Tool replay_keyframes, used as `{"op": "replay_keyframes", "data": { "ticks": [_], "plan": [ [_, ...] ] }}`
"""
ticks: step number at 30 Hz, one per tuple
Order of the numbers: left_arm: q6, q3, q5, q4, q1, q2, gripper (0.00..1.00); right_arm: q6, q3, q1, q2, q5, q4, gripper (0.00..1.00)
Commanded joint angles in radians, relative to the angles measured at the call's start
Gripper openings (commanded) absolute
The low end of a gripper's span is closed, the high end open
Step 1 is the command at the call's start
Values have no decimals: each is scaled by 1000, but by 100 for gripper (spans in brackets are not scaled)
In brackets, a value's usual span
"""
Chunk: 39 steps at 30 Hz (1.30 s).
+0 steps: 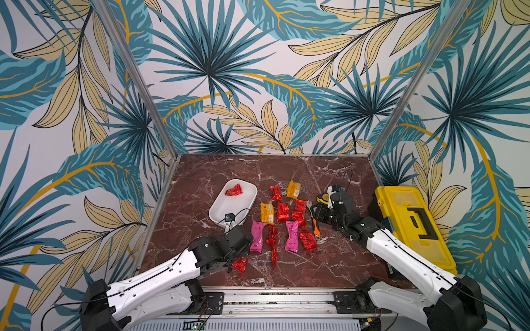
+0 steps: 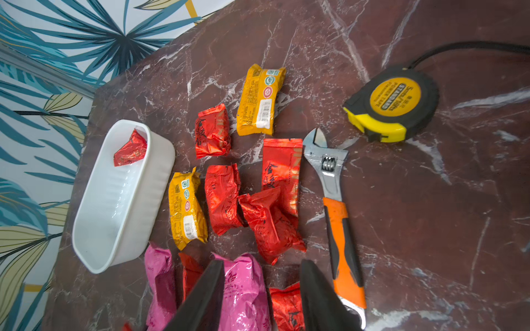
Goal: Take the tea bags out of the storage box
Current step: Place the tea bag at the center of the board, then pick up the tea bag from the storage box.
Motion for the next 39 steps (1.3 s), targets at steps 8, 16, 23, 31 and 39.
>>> {"op": "replay_keyframes", "data": {
  "ticks": [8,16,23,31,39],
  "plan": [
    [663,282,394,205,504,239,62,46,3,23,69,-69,85,48],
    [982,628,440,47,643,700,58,36,25,24,108,-71,102,48],
    [1143,774,301,34,647,902,53,19,48,24,140,-64,99,48],
    [1348,895,219,53,646,1019,50,-3,96,24,208,-84,94,48],
    [1460,999,164,19,646,1144,47,-12,131,24,226,-77,81,48]
  ]
}}
